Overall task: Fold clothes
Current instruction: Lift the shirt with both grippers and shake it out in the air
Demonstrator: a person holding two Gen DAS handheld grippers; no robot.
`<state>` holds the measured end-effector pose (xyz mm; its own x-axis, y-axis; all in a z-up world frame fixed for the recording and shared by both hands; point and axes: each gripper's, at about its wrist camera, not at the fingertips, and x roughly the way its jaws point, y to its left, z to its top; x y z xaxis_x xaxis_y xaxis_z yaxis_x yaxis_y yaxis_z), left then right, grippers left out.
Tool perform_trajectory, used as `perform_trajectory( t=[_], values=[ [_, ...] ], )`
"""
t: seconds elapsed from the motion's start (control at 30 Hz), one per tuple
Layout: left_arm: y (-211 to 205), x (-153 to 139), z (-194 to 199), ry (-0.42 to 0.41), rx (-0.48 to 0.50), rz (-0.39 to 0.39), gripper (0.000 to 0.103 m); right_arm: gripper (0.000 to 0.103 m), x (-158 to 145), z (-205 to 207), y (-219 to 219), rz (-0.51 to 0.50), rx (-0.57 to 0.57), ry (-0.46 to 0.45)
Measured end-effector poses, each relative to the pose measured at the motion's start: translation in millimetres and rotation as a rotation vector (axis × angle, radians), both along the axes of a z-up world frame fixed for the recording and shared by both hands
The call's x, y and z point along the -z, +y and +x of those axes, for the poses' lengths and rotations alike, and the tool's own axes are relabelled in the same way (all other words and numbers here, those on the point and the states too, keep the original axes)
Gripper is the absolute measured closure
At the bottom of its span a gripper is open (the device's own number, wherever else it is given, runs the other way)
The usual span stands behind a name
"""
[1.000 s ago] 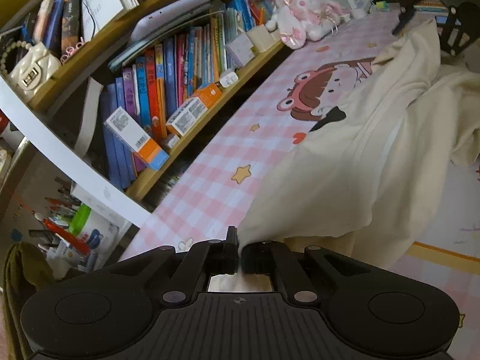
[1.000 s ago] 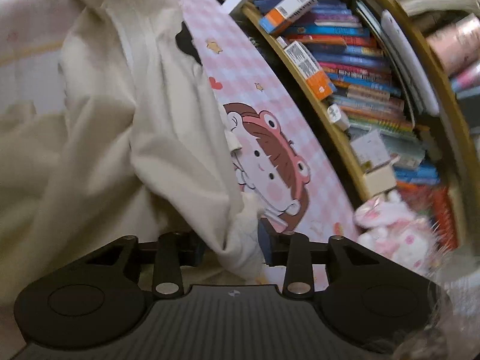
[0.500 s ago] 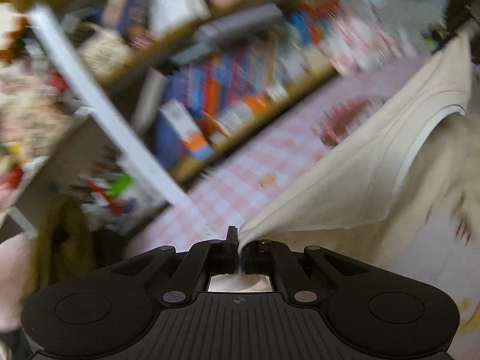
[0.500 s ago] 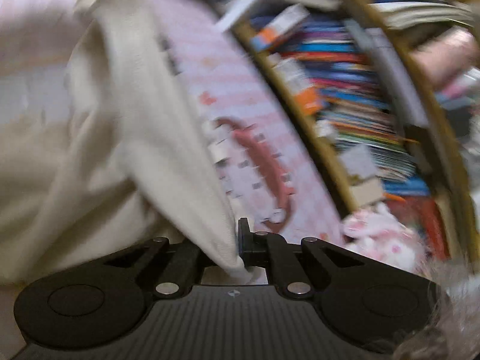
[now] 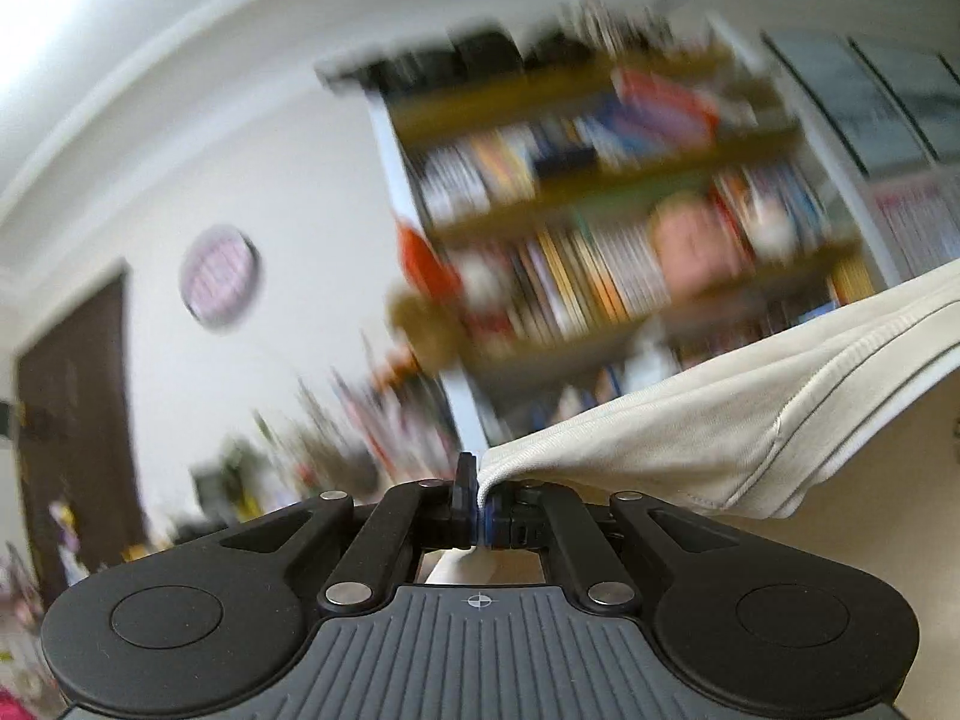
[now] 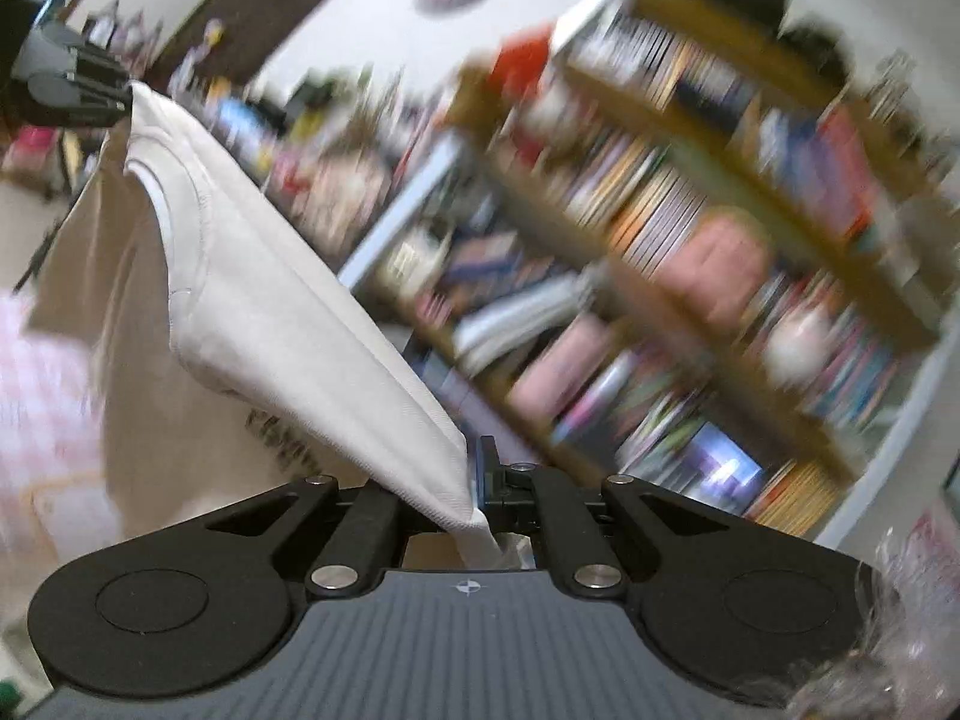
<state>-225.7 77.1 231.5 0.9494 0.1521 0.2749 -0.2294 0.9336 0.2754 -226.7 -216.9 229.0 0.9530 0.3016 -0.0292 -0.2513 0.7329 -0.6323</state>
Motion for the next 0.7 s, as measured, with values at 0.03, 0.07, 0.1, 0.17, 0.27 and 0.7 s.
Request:
perform_trajectory(
  t=[0.03,0.07,0.1,0.17,0.27,0.7],
  values=[
    [-3.2,-10.8,-13.7,-0.051,-0.009,0.001,0.100,0.099,-11.0,-15.6,-3.2,0.012,-0.015,-0.039],
    [-5.1,-18.1,-23.5,-0.091,-0.016,0.000,0.099,0.099,-22.3,-31.2,-6.4,0.024,-0.031,-0.077],
    [-6.5,-24.9,-31.9,-0.125,-0.015,-0.004,0.099,0.099,-30.9,-43.5,-9.0,0.030,-0.042,-0.109],
    [-8.8,-36.6,-45.5,-0.179,-0.010,-0.011,0.099,0.099,-47.2,-66.5,-13.9,0.039,-0.062,-0.170],
    [-9.7,-48.6,-53.7,-0.217,0.005,-0.020,0.099,0.099,-69.6,-98.5,-20.6,0.052,-0.086,-0.256],
    [27.4,67.4,177.9,0.466,0.087,-0.034,0.099,0.099,20.4,95.5,-5.2,0.045,0.007,0.321]
  ],
)
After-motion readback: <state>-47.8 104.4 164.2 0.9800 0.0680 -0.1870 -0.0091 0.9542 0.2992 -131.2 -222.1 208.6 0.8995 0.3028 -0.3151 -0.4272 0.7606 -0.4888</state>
